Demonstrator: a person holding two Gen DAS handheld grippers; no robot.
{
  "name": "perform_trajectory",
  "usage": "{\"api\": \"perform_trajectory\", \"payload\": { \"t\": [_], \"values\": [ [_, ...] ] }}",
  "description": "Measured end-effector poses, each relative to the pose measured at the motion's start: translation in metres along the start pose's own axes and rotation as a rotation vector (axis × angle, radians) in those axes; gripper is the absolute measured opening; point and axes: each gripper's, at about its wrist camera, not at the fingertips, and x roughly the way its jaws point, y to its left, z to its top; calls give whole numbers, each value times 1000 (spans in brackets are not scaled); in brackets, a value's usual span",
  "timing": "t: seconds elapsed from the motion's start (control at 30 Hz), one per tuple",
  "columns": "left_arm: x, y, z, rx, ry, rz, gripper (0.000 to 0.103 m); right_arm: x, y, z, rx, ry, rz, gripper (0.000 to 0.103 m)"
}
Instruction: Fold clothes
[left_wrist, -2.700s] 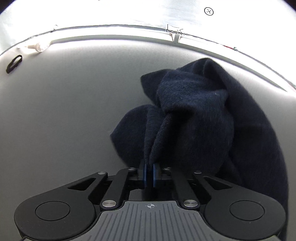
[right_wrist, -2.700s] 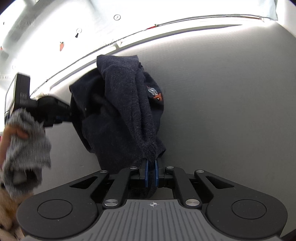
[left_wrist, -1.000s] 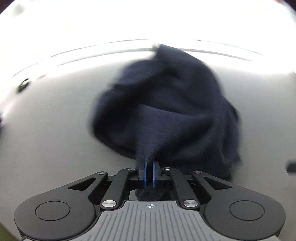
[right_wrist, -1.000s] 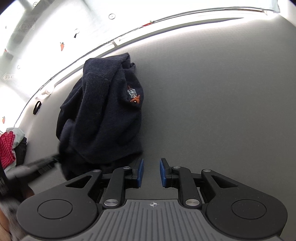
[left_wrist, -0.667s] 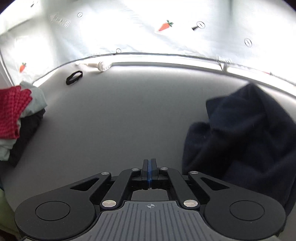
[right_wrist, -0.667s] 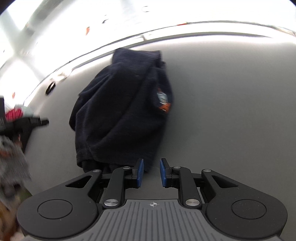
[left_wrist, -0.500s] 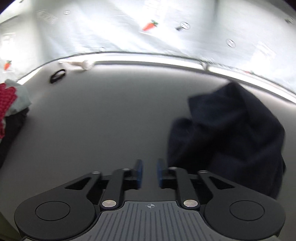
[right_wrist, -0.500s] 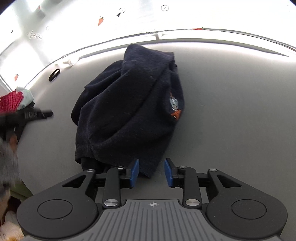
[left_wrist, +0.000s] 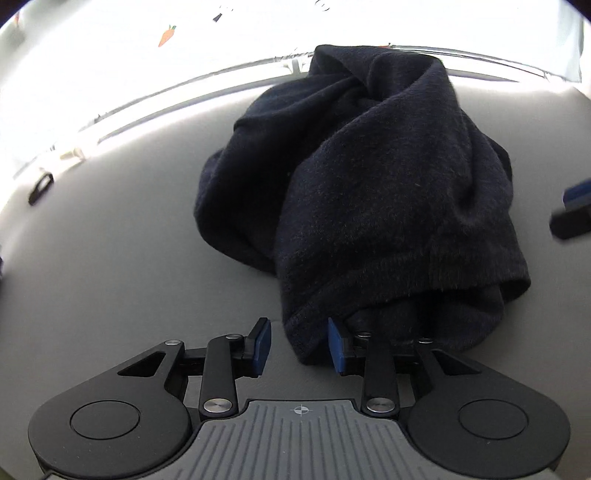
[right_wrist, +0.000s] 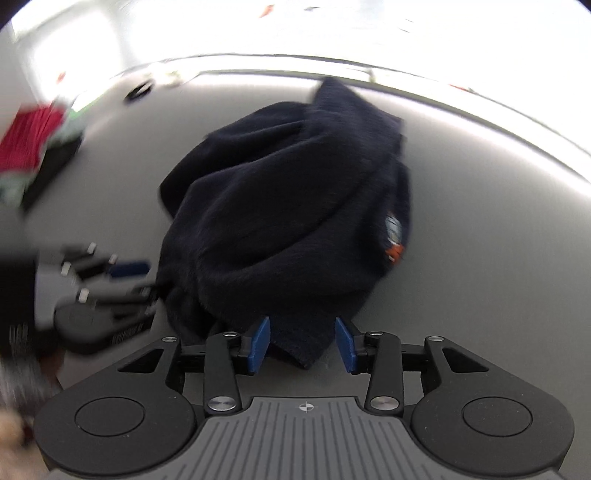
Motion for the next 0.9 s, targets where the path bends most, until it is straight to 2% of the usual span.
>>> {"api": "perform_trajectory", "payload": {
  "t": [0.07, 0.13, 0.2, 0.27, 0.37, 0.47, 0.5, 0.53, 0.57, 0.63, 0.77, 0.87, 0.9],
  "values": [
    [-1, -4, -2, -6, -2, -19, 44, 2, 2, 1, -7, 9, 5, 44],
    [-1, 0, -2, -3, -25, -71, 57, 2, 2, 2, -5, 14, 4, 45],
    [-4, 6, -5, -11, -38, -134, 63, 1, 1, 3, -6, 12, -10, 46],
    [-7, 5, -7, -16, -31, -147, 64, 1, -1, 3, 2, 12, -21, 46],
    [-1, -1, -4, 12, -23, -137, 66, 4, -6, 2, 30, 16, -32, 46],
    [9, -8, -4, 26, -32, -47, 66, 6, -11, 2, 46, 12, -40, 50],
    [14, -7, -3, 15, -36, -8, 55, 6, -12, 2, 46, 9, -41, 50],
    [23, -5, 1, -1, -39, 79, 32, 7, -12, 2, 40, 8, -39, 50],
    [20, -6, 8, -20, -42, 112, 25, 7, -11, 3, 24, 7, -36, 50],
    [20, 4, 17, -75, -50, 116, 19, 6, -10, 3, -14, -5, -43, 50],
    [30, 62, 49, -302, -77, 100, 17, 4, -8, 5, -62, -23, -45, 50],
    [30, 82, 68, -356, -97, 112, 17, 5, -6, 8, -100, -30, -49, 50],
    [34, 99, 79, -380, -116, 141, 17, 6, -4, 10, -118, -34, -53, 50]
  ]
}}
